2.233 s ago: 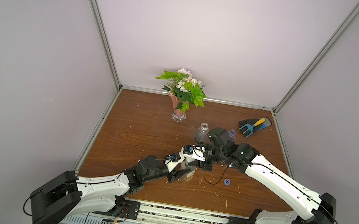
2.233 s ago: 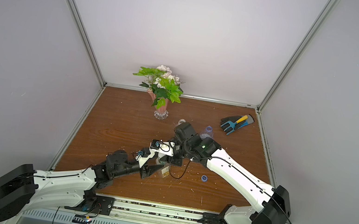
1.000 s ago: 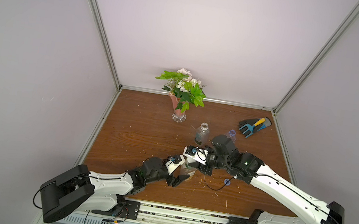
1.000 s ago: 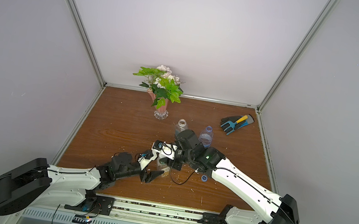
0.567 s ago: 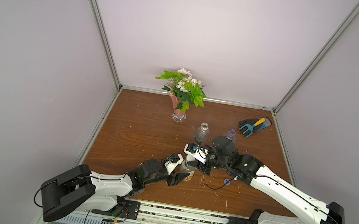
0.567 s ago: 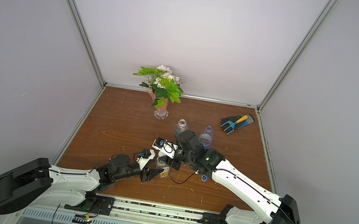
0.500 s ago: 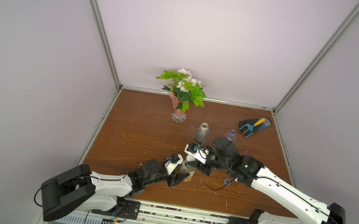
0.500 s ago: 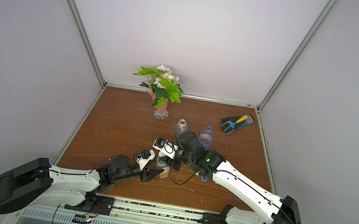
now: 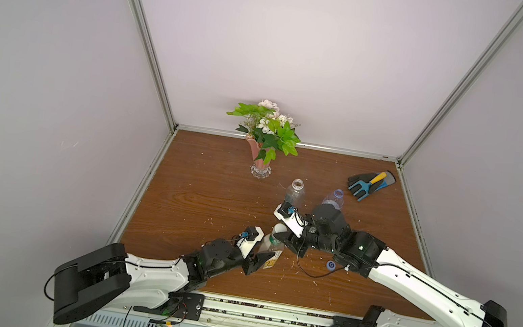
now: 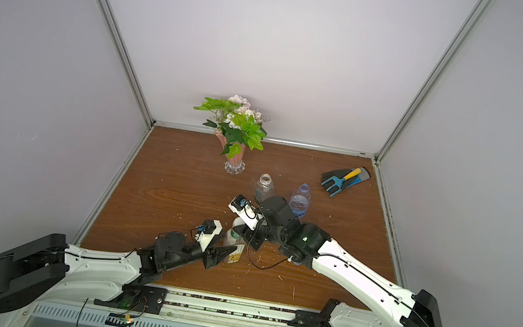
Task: Screw on the bottle caps
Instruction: Screw the bottle cap onto the plastic bottle.
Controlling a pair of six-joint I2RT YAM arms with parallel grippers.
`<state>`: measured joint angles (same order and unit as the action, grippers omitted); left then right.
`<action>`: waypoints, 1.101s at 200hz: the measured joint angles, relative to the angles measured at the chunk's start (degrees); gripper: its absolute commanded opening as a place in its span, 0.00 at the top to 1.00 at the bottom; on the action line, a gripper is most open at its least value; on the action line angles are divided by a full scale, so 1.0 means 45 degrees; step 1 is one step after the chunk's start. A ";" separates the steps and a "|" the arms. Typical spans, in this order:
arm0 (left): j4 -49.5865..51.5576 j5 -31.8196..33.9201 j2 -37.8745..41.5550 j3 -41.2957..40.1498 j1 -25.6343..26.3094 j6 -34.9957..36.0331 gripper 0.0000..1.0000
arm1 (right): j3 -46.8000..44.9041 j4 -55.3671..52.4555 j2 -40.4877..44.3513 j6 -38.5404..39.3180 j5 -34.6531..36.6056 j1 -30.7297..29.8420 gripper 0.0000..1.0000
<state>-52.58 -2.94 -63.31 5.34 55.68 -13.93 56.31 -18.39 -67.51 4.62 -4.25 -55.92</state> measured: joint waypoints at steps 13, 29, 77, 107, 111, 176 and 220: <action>-0.0005 0.0223 0.0092 -0.0044 0.0068 -0.0005 0.55 | 0.0000 0.0063 0.0000 -0.0413 0.0350 -0.0165 1.00; -0.0010 0.0476 0.0189 -0.0087 0.0136 -0.0005 0.55 | 0.0000 0.0141 -0.0024 -0.0908 0.0690 -0.0306 1.00; 0.0005 0.1336 0.0389 -0.0189 0.0306 -0.0083 0.55 | 0.0277 0.0209 -0.0427 -0.2307 0.1360 -0.0486 1.00; 0.0005 0.1681 0.0427 -0.0204 0.0311 -0.0180 0.39 | 0.0578 0.0214 -0.0792 -0.2710 0.1506 -0.0486 1.00; 0.0005 0.1676 0.0427 -0.0204 0.0311 -0.0160 0.35 | 0.0578 0.0199 -0.0792 -0.2701 0.1501 -0.0486 1.00; 0.0622 0.0889 0.0491 0.0131 0.0262 0.0476 0.01 | 0.0253 -0.0248 -0.0063 -0.0291 0.0355 -0.0471 1.00; 0.1375 -0.0505 0.0680 0.0544 0.0223 0.1603 0.00 | -0.0068 -0.0525 0.0869 0.2497 -0.1098 -0.0461 1.00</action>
<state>-46.39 -5.21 -60.25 7.79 56.69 -6.72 56.01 -20.75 -63.59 15.86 -9.19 -58.00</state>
